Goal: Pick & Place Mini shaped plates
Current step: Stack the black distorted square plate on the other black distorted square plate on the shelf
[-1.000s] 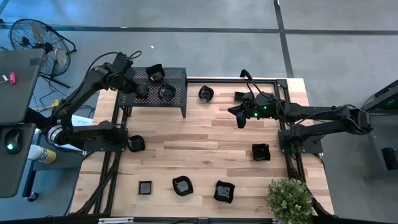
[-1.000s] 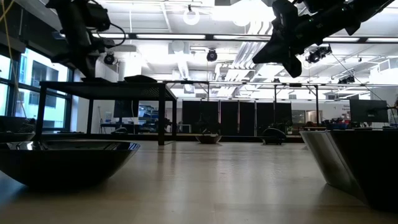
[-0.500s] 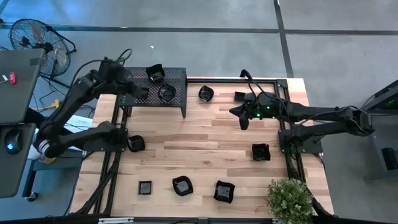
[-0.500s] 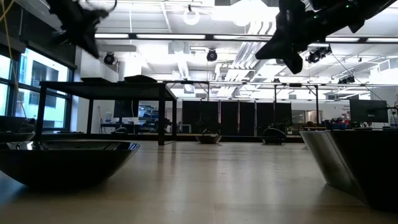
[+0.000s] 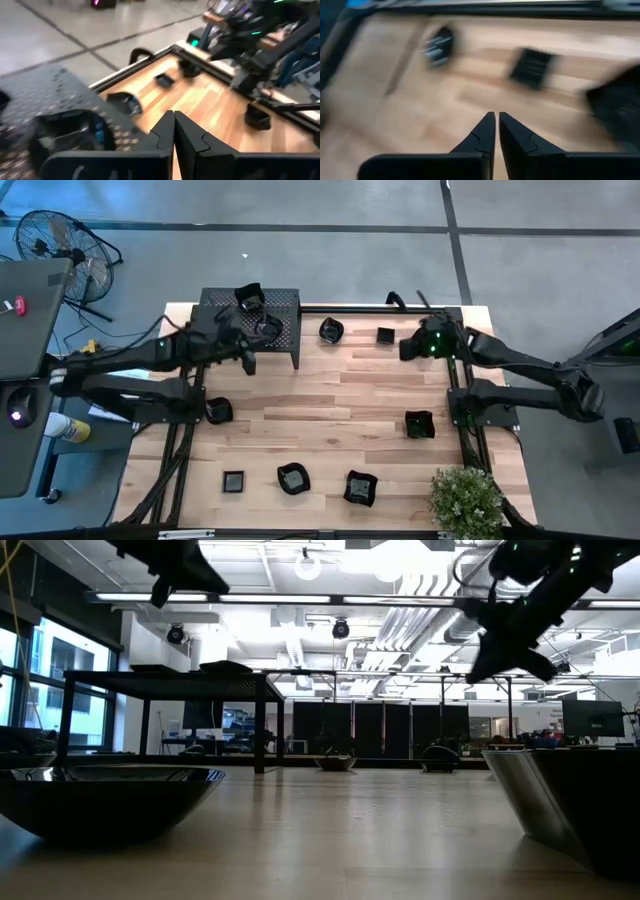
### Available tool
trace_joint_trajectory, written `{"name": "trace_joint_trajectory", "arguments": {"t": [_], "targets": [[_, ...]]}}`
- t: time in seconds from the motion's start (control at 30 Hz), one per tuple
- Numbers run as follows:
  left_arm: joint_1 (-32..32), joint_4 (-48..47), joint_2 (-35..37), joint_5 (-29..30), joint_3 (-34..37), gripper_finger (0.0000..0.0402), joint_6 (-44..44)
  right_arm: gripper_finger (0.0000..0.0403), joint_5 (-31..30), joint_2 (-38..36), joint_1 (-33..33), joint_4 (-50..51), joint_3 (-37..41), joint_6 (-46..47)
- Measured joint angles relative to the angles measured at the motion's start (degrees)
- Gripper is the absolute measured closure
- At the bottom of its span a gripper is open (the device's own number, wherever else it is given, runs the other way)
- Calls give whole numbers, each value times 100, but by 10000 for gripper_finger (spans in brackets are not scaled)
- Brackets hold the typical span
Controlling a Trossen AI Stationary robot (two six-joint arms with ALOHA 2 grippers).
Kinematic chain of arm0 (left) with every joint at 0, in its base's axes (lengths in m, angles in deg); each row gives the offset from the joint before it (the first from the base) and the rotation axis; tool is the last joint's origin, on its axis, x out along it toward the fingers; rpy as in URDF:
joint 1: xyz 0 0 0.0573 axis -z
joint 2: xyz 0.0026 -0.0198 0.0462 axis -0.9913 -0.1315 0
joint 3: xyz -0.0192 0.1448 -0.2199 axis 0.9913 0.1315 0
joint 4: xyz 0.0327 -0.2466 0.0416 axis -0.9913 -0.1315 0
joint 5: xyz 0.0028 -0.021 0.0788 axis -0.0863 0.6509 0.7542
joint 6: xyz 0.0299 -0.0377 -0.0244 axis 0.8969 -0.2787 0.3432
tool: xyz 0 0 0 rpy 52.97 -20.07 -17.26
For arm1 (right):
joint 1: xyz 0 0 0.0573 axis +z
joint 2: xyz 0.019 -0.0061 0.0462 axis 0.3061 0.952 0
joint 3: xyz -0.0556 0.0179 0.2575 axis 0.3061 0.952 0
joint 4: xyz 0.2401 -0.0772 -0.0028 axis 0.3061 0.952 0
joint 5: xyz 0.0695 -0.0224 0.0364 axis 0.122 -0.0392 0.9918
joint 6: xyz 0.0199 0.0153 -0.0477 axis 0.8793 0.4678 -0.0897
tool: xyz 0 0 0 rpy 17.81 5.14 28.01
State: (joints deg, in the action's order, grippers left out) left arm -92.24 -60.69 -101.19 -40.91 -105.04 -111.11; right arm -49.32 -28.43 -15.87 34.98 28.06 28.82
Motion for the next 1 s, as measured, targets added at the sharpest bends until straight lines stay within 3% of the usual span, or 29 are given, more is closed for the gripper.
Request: {"name": "trace_joint_trajectory", "arguments": {"t": [0.2,0.6,0.77,1.0], "targets": [[731,159,29,695,53,401,-77,329,-452,371,-1089,364,0,677],[797,-98,498,664,55,401,-63,210,-848,809,-1848,1926,0,1429],[796,-429,740,809,55,401,-59,203,-985,822,-2121,1983,0,1693],[795,-660,857,856,55,401,-61,224,-923,1216,-2486,1634,0,1561]]}}
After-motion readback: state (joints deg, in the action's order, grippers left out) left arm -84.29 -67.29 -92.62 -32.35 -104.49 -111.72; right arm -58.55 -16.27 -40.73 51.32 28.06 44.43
